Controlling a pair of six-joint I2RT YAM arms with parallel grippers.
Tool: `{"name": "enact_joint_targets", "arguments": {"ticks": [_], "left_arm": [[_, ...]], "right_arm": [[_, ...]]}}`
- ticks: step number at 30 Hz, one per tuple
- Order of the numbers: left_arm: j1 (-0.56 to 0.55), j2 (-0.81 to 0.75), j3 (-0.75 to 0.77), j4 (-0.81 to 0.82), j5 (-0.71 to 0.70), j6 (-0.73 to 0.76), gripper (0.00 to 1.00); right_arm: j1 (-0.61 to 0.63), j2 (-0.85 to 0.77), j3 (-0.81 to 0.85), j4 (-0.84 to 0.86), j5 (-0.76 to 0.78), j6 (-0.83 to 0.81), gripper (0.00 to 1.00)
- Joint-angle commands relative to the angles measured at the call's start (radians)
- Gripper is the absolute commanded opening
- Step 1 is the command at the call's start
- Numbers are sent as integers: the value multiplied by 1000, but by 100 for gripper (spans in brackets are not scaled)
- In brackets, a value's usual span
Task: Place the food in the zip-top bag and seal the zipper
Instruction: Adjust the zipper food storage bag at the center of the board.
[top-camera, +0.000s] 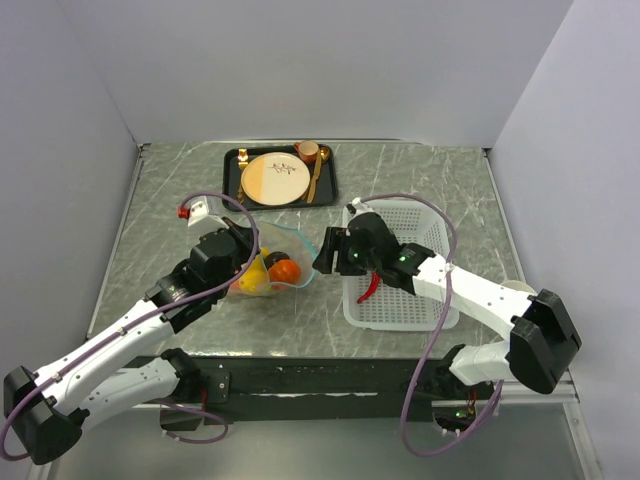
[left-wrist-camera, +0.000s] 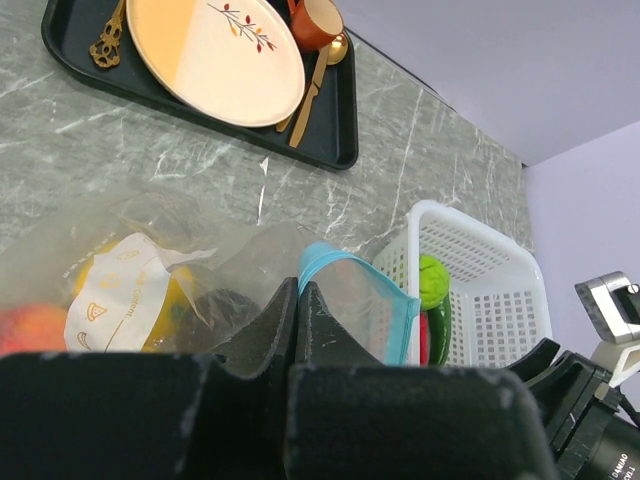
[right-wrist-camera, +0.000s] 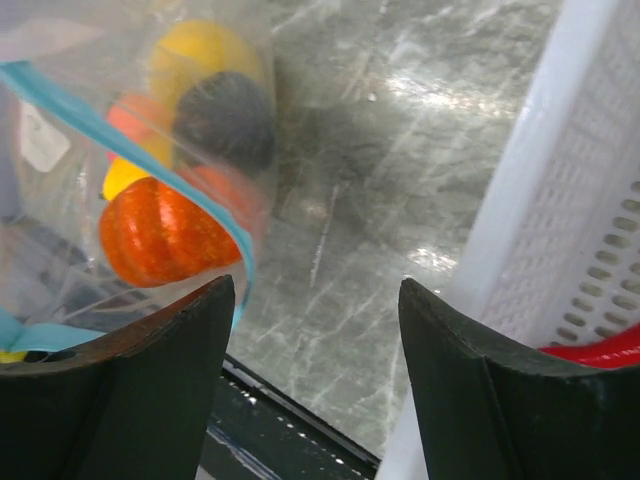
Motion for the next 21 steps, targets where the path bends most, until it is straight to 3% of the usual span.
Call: {"name": "enact_joint_targets", "arguments": {"ticks": [1, 5, 8, 9, 11, 17, 20, 21], "left_arm": [[-3, 4, 17, 38, -6, 4, 1], [-3, -3, 9, 44, -2, 5, 1], [-3, -3, 11, 41, -2, 7, 1], [-3, -2, 11, 34, -5, 7, 1], [-3, -3, 16, 19, -14, -1, 1], [3, -29, 42, -41, -110, 13, 1], [5, -43, 115, -239, -271, -49, 1], [3, -78, 129, -302, -317, -156, 1]], "right_arm": [[8, 26, 18, 85, -58, 3, 71], [8, 89, 56, 102, -107, -5, 57], [11, 130, 94, 97, -124, -11, 36], [10, 135, 106, 94, -120, -15, 23], [13, 127, 120, 90, -104, -23, 8], [17, 113, 275, 70, -127, -80, 2], [42, 185, 431, 68, -211, -113, 2], [69, 216, 486, 24, -228, -142, 3]]}}
